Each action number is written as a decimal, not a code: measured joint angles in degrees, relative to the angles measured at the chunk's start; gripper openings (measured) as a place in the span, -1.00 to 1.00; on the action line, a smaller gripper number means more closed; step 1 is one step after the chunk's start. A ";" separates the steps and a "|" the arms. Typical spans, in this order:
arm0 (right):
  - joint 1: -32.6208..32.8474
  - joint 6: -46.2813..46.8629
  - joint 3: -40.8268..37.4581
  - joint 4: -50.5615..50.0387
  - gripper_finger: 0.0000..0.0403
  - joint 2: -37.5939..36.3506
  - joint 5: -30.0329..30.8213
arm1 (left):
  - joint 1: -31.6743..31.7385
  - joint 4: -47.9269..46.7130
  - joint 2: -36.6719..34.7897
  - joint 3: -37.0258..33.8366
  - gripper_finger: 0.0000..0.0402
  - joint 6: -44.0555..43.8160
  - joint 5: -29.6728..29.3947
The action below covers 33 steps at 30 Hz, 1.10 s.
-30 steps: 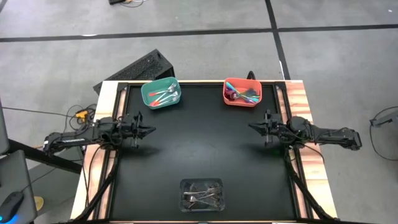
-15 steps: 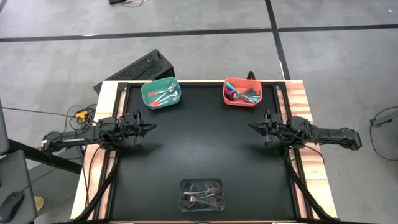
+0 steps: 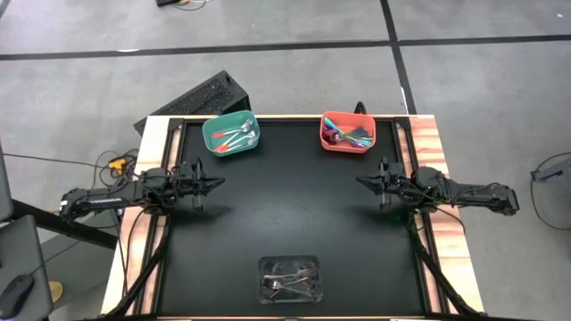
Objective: Sort silverware by color (type)
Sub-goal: Return to Home Position
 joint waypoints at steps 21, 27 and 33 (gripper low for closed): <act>0.00 -0.04 0.02 0.00 -0.91 0.00 0.07 | 0.02 0.00 0.00 0.00 -1.00 0.04 0.00; 0.00 -0.04 0.02 0.00 -0.90 0.00 0.07 | 0.02 0.00 0.00 0.00 -1.00 0.06 0.00; 0.00 -0.04 0.02 0.00 -0.90 0.00 0.07 | 0.01 0.01 0.00 0.00 -1.00 0.06 0.00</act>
